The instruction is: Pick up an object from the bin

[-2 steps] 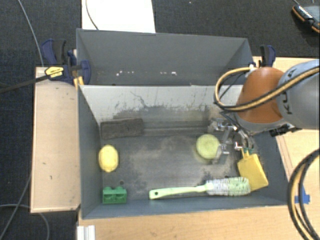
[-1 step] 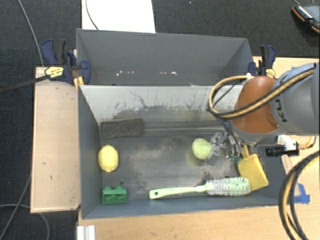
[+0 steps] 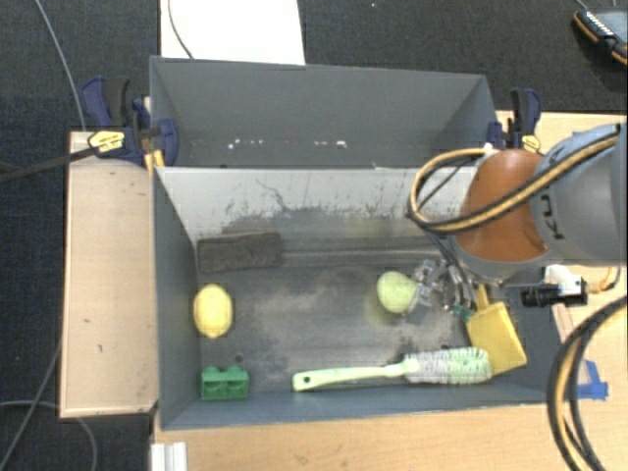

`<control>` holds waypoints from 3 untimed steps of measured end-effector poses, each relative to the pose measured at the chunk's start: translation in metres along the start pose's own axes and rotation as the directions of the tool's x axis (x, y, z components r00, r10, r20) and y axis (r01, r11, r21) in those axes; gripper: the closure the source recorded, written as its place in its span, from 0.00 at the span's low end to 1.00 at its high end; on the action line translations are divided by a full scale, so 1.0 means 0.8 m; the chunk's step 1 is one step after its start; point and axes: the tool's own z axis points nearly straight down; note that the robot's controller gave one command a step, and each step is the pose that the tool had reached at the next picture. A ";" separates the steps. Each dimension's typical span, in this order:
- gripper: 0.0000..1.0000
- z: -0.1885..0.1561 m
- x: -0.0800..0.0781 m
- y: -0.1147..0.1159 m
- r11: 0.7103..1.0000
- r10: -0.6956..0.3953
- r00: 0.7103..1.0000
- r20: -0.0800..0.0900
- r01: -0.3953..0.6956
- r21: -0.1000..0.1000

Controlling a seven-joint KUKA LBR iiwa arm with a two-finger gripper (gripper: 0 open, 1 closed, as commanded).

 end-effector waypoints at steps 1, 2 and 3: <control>1.00 -0.015 0.000 0.000 1.000 -0.001 1.000 0.001 0.001 -0.001; 1.00 -0.027 -0.001 0.000 1.000 -0.002 1.000 0.005 0.002 -0.002; 1.00 -0.043 0.000 0.000 1.000 -0.004 1.000 0.003 0.004 -0.002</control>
Offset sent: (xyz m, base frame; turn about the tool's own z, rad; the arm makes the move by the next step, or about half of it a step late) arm -0.0007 0.0001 0.0246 -0.0005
